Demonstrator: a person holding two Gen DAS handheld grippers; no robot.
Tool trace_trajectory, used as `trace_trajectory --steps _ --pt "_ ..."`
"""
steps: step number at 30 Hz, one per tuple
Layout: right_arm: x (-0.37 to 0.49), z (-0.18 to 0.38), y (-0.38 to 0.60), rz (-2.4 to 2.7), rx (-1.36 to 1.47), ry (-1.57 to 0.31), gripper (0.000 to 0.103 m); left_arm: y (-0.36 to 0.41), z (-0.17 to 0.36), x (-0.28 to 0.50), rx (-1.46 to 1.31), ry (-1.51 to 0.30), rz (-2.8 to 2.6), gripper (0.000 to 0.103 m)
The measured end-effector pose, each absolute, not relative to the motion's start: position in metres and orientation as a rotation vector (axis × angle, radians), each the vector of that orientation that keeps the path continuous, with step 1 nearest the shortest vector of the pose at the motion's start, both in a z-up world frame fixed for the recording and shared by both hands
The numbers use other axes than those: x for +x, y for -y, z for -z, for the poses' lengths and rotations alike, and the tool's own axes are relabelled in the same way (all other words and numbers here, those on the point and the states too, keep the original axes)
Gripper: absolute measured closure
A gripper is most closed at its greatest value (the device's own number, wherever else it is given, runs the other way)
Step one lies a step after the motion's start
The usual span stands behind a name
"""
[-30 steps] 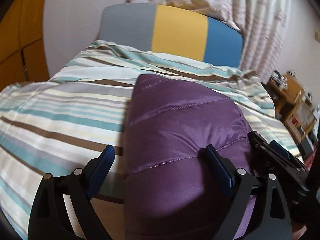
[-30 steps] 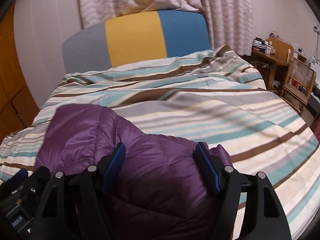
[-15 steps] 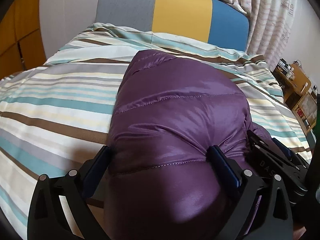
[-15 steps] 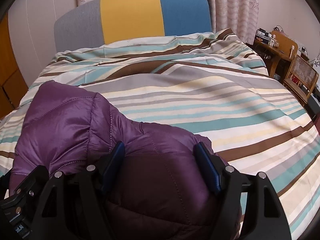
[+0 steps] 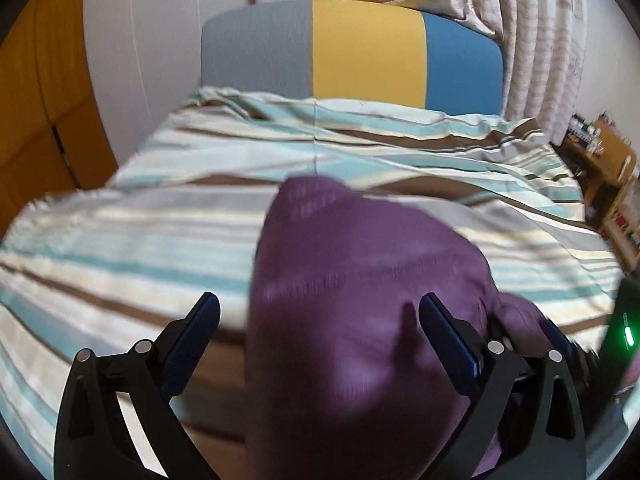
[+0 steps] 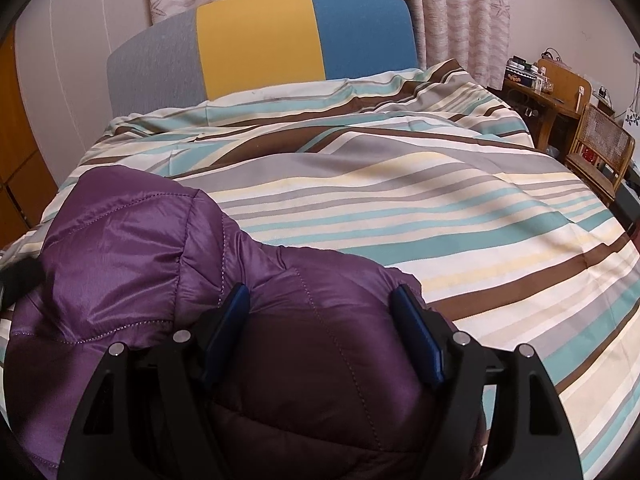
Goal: Fold large clothes
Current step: 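Grip the purple jacket bundle's edge with both grippers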
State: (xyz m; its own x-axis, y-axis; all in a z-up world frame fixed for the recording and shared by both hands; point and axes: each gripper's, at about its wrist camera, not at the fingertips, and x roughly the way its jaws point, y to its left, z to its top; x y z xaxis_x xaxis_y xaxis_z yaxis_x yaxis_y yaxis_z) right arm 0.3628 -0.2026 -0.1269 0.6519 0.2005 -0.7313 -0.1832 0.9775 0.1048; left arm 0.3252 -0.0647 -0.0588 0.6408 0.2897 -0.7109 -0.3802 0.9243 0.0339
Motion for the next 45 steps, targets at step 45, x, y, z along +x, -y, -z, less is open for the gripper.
trace_trajectory --steps 45 --pt "0.285 0.127 0.267 -0.244 0.208 -0.872 0.011 0.092 0.111 0.254 -0.069 -0.824 -0.189 0.003"
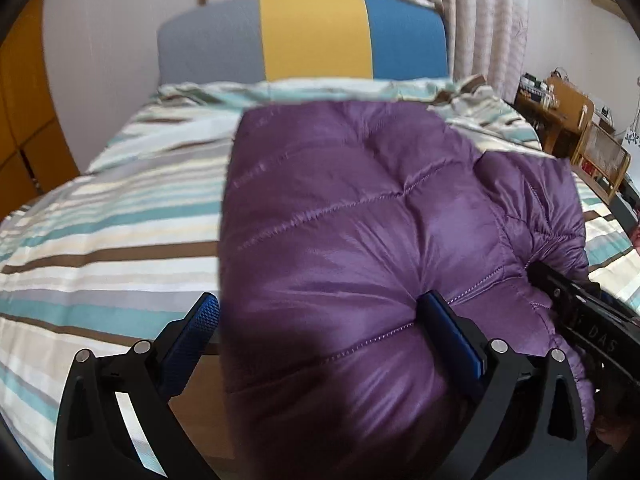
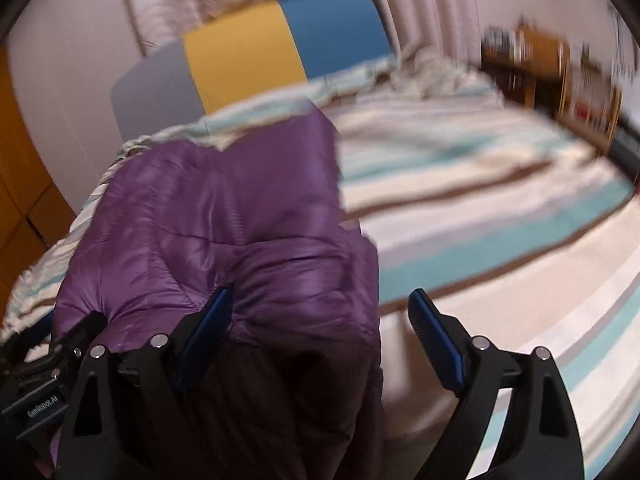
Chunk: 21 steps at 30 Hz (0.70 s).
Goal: Fold large clothes
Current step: 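Grip the purple jacket bundle's edge with both grippers, then lift the bundle with both grippers and fold it over onto itself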
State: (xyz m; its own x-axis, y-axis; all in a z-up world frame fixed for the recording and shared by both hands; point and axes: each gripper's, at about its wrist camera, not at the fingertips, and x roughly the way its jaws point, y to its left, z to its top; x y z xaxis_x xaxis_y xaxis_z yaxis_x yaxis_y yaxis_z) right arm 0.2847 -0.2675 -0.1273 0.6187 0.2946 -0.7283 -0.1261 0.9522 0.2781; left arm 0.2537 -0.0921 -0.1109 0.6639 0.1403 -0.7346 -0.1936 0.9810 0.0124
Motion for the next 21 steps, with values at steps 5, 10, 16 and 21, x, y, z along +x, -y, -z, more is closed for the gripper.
trace_trajectory --steps 5,10,16,21 --pt "0.288 0.133 0.269 -0.255 0.252 -0.895 0.007 0.091 0.117 0.248 -0.077 -0.801 -0.183 0.003" --pt "0.287 0.130 0.268 -0.254 0.248 -0.884 0.006 0.082 0.111 0.234 -0.168 -0.784 -0.153 0.003" --pt "0.273 0.126 0.264 -0.241 0.211 -0.861 0.006 0.064 0.101 0.208 -0.328 -0.770 -0.138 0.003" --pt "0.260 0.118 0.264 -0.244 0.197 -0.868 0.006 0.063 0.091 0.201 -0.297 -0.766 -0.129 0.003"
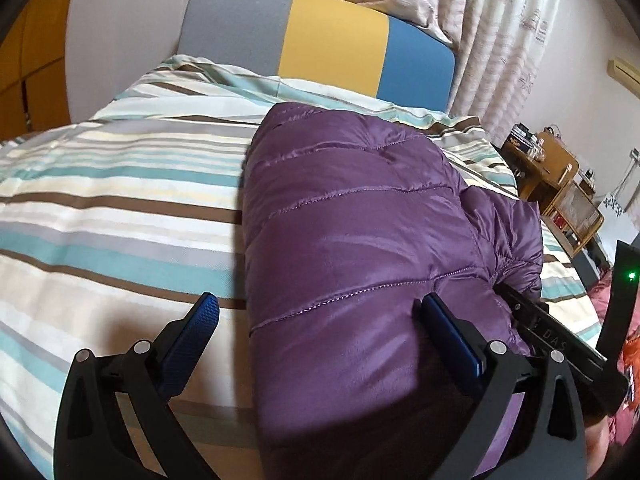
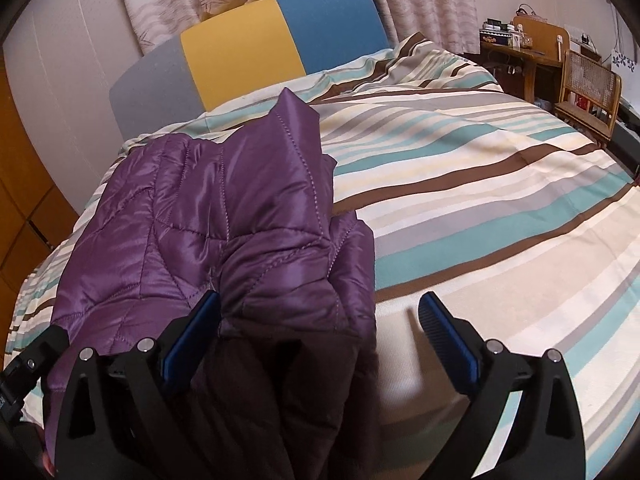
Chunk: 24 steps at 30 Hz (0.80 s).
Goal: Fold large clothes
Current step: 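Lift the bundle with both grippers and fold it over onto itself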
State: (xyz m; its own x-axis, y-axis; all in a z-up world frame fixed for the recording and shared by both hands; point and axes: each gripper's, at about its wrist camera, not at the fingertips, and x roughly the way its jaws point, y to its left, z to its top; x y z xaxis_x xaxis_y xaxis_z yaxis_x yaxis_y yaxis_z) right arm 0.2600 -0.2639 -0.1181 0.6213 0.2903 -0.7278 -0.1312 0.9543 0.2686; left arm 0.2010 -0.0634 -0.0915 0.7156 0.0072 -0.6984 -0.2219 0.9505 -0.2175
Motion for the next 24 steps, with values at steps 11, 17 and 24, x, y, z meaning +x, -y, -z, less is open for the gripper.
trace_trajectory --steps 11,17,24 --pt "0.249 0.112 0.271 -0.294 0.217 -0.926 0.006 0.045 0.103 0.198 -0.461 -0.845 0.010 0.003" --pt "0.252 0.112 0.273 -0.329 0.219 -0.964 0.006 0.042 0.107 0.196 -0.470 -0.868 0.055 0.003" --pt "0.269 0.131 0.279 -0.414 0.319 -1.023 0.008 0.040 0.126 0.206 -0.586 -0.942 0.143 0.003"
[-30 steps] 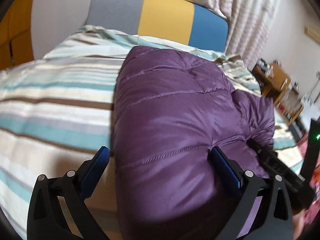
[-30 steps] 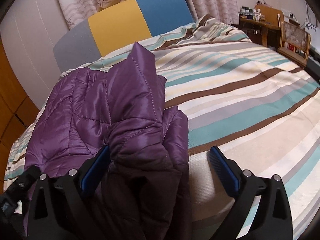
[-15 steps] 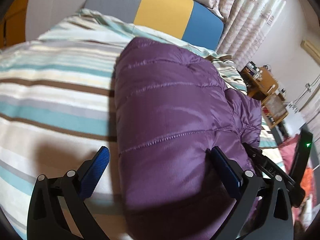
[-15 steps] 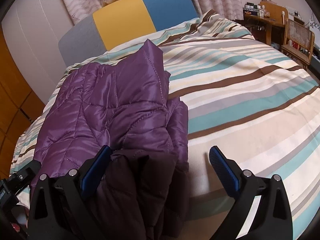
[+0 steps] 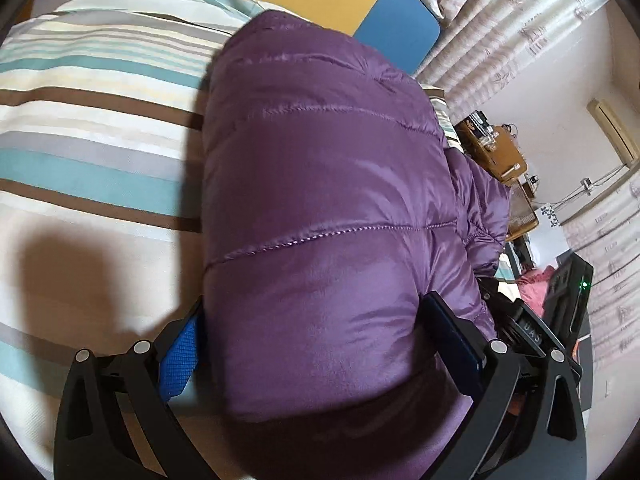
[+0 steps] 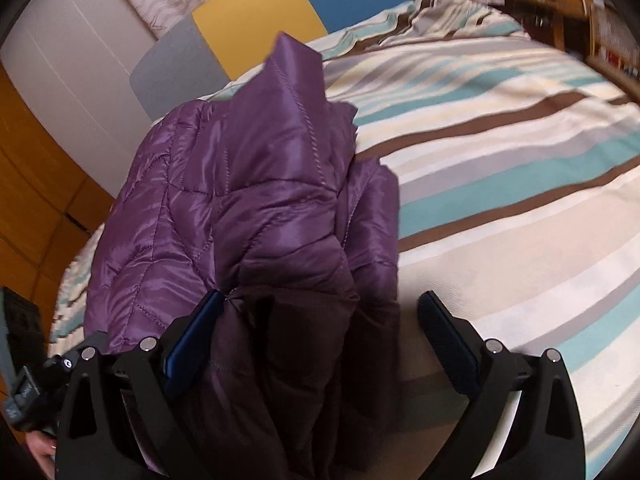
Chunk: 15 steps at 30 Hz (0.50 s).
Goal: Fold large clothes
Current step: 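Lift the bundle with both grippers and fold it over onto itself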
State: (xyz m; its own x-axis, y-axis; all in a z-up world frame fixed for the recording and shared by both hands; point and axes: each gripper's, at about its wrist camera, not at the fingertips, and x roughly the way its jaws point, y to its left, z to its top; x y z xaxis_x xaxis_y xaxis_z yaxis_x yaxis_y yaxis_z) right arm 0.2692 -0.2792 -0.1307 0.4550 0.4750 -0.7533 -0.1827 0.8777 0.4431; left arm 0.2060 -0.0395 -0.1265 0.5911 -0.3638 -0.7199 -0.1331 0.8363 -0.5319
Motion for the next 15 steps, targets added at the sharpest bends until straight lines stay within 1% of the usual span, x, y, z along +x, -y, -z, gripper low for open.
trace_trajectory --steps 2,3,4,5,6,7,8,9,11,12,15 --pt "0.272 0.131 0.277 -0.462 0.319 -1.012 0.021 0.048 0.124 0.209 -0.523 -0.952 0.150 0.003" --pt "0.273 0.131 0.277 -0.477 0.325 -1.014 0.023 0.053 0.123 0.210 -0.492 -0.958 0.155 0.003" --pt "0.274 0.132 0.277 -0.487 0.333 -1.017 0.029 0.056 0.122 0.210 -0.475 -0.962 0.160 0.003" --pt "0.276 0.132 0.277 -0.507 0.345 -1.018 0.035 0.061 0.120 0.210 -0.448 -0.959 0.159 0.005" --pt "0.277 0.134 0.278 -0.534 0.374 -1.020 0.037 0.062 0.119 0.209 -0.442 -0.954 0.158 0.009" --pt "0.276 0.134 0.279 -0.543 0.389 -1.020 0.041 0.064 0.116 0.206 -0.434 -0.943 0.157 0.011" --pt "0.275 0.134 0.281 -0.565 0.414 -1.012 0.046 0.066 0.113 0.205 -0.422 -0.935 0.155 0.019" --pt "0.274 0.134 0.283 -0.577 0.426 -1.002 0.048 0.069 0.110 0.203 -0.400 -0.920 0.154 0.028" --pt "0.270 0.130 0.287 -0.608 0.458 -0.962 0.053 0.077 0.100 0.197 -0.338 -0.886 0.159 0.036" --pt "0.267 0.128 0.289 -0.619 0.468 -0.949 0.054 0.080 0.094 0.194 -0.311 -0.867 0.160 0.039" --pt "0.259 0.119 0.289 -0.658 0.492 -0.901 0.054 0.085 0.083 0.187 -0.271 -0.819 0.161 0.045"
